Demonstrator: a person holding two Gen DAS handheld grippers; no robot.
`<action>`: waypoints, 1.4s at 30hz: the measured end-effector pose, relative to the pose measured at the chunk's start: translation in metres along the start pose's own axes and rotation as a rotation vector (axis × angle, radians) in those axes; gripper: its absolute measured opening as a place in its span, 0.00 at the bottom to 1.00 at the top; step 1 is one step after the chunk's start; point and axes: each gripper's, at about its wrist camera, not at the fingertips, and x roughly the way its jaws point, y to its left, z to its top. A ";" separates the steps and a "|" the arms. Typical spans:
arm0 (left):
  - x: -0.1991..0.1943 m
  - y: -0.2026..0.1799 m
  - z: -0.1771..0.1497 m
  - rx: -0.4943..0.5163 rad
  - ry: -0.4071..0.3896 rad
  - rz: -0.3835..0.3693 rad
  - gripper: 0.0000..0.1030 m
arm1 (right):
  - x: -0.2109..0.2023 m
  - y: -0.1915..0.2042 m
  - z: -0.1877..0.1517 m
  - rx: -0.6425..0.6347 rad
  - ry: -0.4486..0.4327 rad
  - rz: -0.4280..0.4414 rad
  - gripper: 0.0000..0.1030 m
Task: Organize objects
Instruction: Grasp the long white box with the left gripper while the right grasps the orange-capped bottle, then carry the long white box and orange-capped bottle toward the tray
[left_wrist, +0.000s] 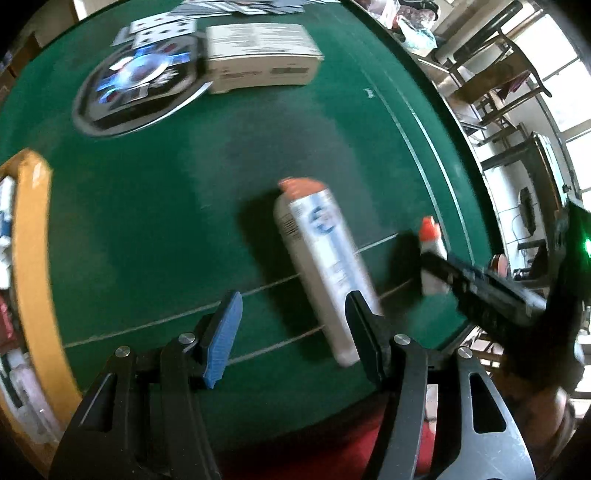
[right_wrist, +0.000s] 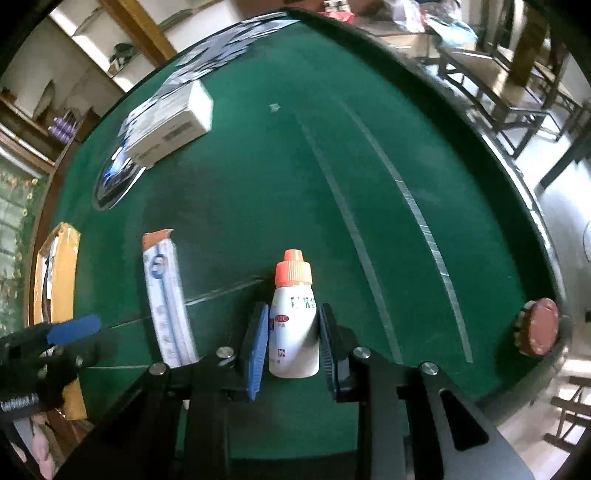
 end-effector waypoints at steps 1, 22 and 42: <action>0.005 -0.007 0.004 0.001 0.000 0.006 0.56 | -0.002 -0.005 -0.001 0.009 -0.001 0.008 0.26; 0.038 -0.033 0.003 0.049 -0.006 0.191 0.56 | -0.001 -0.008 -0.003 -0.072 -0.001 0.058 0.26; 0.017 -0.007 -0.018 0.064 -0.048 0.198 0.15 | 0.000 0.008 0.004 -0.120 -0.008 0.096 0.26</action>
